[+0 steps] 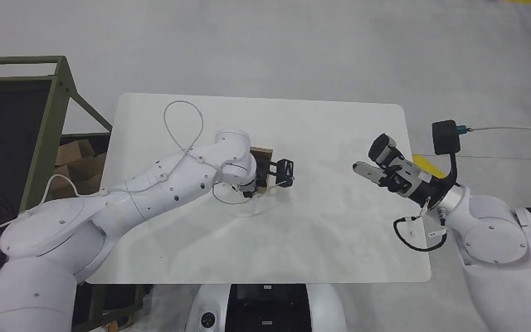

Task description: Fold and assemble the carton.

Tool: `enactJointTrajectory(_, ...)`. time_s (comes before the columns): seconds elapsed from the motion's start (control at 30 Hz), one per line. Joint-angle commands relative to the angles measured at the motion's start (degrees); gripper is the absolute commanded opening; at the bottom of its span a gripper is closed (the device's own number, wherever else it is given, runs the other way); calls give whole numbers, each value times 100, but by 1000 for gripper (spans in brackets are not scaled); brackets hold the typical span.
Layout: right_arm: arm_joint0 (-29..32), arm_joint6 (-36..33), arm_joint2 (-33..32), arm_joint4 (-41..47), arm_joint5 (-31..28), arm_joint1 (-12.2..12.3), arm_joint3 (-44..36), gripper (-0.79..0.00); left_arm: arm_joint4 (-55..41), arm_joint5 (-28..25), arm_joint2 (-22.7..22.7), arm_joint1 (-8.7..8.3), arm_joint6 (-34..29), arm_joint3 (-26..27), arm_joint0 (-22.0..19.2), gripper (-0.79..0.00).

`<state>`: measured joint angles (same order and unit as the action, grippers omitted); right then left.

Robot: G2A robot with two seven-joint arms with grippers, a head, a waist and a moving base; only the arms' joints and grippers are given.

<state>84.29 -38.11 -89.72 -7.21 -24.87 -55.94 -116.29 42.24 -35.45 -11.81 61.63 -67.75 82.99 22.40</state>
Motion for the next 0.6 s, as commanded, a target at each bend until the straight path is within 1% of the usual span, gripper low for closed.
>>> enactJointTrajectory(0.0,0,0,0,0,0,0,0,0,-1,13,-35,7,-36,20,10,-523)
enactJointTrajectory(0.13,0,0,0,0,0,0,0,0,0,56,-112,9,-129,104,19,-514)
enactJointTrajectory(0.23,0,0,0,0,0,0,0,0,0,148,-202,-7,-206,232,19,-486)
enactJointTrajectory(0.4,0,0,0,0,0,0,0,0,39,329,-366,-83,-426,591,56,-283)
enactJointTrajectory(0.57,-8,74,23,-116,136,-4,12,0,116,621,-552,-228,-730,1133,106,-139)
